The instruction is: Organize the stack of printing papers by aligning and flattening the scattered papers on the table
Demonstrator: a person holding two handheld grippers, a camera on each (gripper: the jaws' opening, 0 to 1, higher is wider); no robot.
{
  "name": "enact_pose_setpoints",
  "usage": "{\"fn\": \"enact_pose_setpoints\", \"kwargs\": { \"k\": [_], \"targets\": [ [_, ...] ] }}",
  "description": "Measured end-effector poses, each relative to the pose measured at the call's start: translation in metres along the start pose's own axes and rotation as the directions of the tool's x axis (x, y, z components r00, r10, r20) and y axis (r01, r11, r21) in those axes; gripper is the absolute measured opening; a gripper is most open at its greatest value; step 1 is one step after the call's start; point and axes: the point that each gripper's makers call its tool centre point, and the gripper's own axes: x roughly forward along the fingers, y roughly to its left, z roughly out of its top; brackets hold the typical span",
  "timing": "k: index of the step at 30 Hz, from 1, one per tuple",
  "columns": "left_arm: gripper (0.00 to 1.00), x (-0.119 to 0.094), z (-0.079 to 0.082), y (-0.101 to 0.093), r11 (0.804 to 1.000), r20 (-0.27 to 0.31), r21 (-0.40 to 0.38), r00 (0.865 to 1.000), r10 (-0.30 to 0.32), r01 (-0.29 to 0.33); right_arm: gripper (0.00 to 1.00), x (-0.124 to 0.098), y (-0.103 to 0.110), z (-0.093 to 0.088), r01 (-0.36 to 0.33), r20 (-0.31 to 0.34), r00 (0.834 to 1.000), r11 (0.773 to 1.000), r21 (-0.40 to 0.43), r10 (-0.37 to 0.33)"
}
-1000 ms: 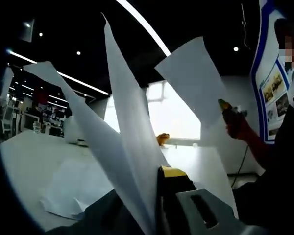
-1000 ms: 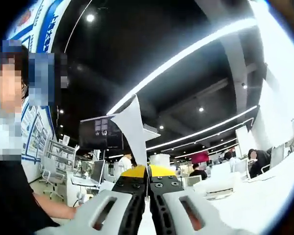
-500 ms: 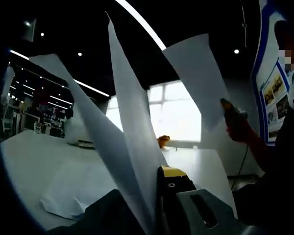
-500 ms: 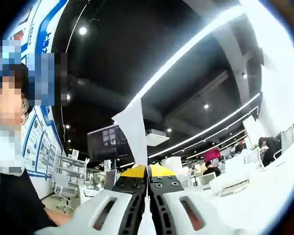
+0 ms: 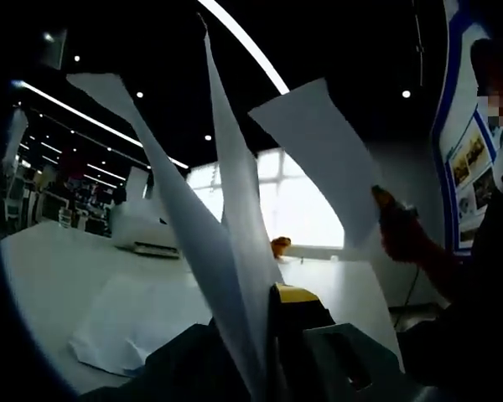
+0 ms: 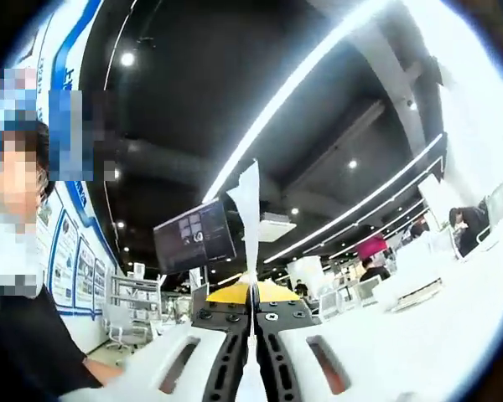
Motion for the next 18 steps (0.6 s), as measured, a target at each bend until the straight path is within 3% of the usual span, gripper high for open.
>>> {"fn": "enact_pose_setpoints", "kwargs": {
  "k": [11, 18],
  "targets": [
    [0.06, -0.001, 0.003, 0.003, 0.999, 0.029, -0.038, 0.999, 0.015, -0.014, 0.0, 0.008, 0.006, -0.034, -0.032, -0.052, 0.998, 0.999, 0.042, 0.034],
    [0.06, -0.001, 0.004, -0.001, 0.999, 0.043, -0.05, 0.999, 0.014, -0.011, 0.0, 0.004, 0.0, -0.058, -0.003, -0.073, 0.997, 0.994, 0.105, 0.011]
  ]
}}
